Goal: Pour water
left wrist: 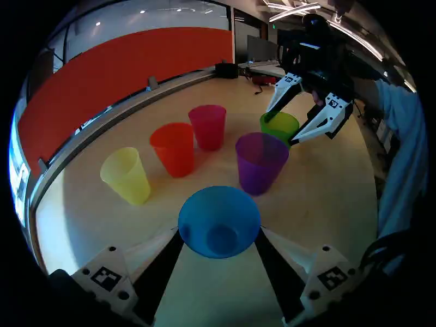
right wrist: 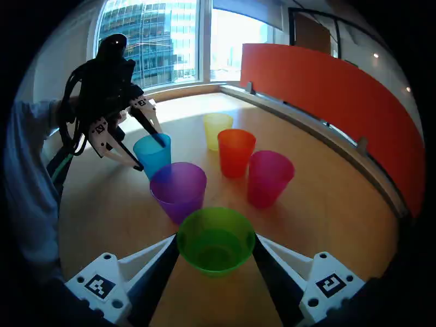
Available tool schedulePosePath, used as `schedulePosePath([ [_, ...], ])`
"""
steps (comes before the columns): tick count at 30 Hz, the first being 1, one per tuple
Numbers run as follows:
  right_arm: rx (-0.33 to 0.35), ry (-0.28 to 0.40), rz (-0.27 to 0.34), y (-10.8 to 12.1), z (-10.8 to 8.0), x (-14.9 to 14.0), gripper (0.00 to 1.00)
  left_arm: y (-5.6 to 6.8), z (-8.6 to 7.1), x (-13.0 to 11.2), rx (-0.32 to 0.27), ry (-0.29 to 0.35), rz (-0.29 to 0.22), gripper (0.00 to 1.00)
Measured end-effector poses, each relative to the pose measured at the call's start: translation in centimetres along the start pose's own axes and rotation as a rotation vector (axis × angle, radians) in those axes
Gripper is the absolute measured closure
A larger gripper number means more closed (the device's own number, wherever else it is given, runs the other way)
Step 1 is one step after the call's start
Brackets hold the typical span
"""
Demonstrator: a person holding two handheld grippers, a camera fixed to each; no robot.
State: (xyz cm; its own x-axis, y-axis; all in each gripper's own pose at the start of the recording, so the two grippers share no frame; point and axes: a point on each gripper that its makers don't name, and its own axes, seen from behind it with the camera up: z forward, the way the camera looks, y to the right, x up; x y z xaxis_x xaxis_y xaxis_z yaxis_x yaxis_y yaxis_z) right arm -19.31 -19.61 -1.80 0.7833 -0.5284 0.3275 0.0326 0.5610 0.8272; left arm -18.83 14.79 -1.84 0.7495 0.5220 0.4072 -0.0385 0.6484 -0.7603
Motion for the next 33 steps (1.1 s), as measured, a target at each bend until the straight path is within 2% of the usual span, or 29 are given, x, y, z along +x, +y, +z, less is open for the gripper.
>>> schedulePosePath([
  [11, -0.009, -0.008, 0.002, 0.1, -0.4, -0.8, 0.06, 0.2, -0.3, -0.4, -0.01, -0.013, -0.026, 0.07],
  [15, -0.016, -0.002, 0.013, 0.2, -0.6, -0.7, 0.0, 0.3, -0.4, -0.6, -0.01, -0.017, -0.029, 0.07],
  [33, -0.064, -0.032, 0.017, 0.9, -2.8, -3.0, 0.0, -0.2, -2.0, -2.5, 0.027, -0.047, -0.05, 0.07],
])
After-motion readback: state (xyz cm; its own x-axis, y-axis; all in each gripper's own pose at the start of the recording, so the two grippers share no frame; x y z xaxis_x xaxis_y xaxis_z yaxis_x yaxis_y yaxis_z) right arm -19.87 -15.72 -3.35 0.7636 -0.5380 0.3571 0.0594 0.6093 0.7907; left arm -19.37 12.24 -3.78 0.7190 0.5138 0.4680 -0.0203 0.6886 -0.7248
